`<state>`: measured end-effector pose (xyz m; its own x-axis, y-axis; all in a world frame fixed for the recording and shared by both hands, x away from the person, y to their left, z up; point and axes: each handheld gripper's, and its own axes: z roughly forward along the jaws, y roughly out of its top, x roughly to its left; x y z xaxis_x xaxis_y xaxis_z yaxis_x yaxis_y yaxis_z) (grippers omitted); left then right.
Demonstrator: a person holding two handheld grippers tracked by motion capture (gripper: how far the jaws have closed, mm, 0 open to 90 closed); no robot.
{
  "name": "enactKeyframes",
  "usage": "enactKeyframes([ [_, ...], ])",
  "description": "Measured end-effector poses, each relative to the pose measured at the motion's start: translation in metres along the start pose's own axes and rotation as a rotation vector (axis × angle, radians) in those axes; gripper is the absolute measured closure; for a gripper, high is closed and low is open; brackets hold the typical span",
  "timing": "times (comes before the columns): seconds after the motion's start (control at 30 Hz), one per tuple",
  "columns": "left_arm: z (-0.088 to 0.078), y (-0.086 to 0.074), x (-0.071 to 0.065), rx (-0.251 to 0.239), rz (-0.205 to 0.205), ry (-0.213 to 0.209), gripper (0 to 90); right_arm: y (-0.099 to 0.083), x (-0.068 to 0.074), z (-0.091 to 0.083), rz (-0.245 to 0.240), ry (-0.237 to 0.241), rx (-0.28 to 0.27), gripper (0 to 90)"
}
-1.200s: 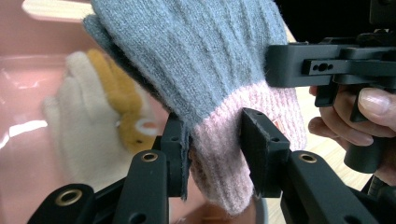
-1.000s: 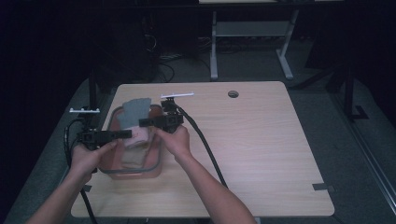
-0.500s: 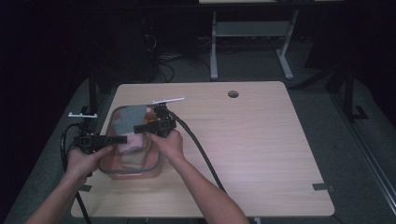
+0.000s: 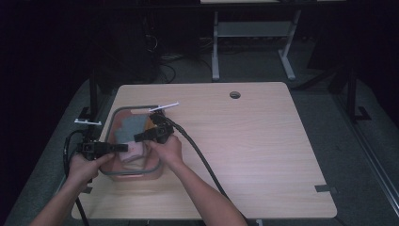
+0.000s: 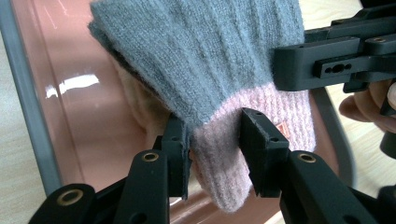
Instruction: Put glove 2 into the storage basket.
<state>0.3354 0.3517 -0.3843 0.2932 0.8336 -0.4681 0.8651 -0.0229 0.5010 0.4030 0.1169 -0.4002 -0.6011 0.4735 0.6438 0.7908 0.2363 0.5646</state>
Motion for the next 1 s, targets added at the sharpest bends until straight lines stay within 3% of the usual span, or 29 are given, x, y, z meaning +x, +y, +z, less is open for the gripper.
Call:
enactKeyframes([
  [0.13,0.003,-0.001,0.001,0.016,0.013,0.008,66.4,-0.002,0.003,0.006,-0.039,-0.044,0.052,72.7],
  [0.37,0.011,-0.002,-0.003,0.058,0.049,0.047,56.7,0.0,0.004,0.006,-0.083,-0.111,0.083,68.1],
  [0.5,0.009,0.002,-0.007,0.061,0.084,0.081,54.6,0.002,0.0,0.002,-0.059,-0.123,0.087,61.3],
  [1.0,0.001,0.009,-0.013,0.026,0.095,0.107,50.8,0.009,-0.005,-0.022,-0.056,-0.148,0.042,57.8],
])
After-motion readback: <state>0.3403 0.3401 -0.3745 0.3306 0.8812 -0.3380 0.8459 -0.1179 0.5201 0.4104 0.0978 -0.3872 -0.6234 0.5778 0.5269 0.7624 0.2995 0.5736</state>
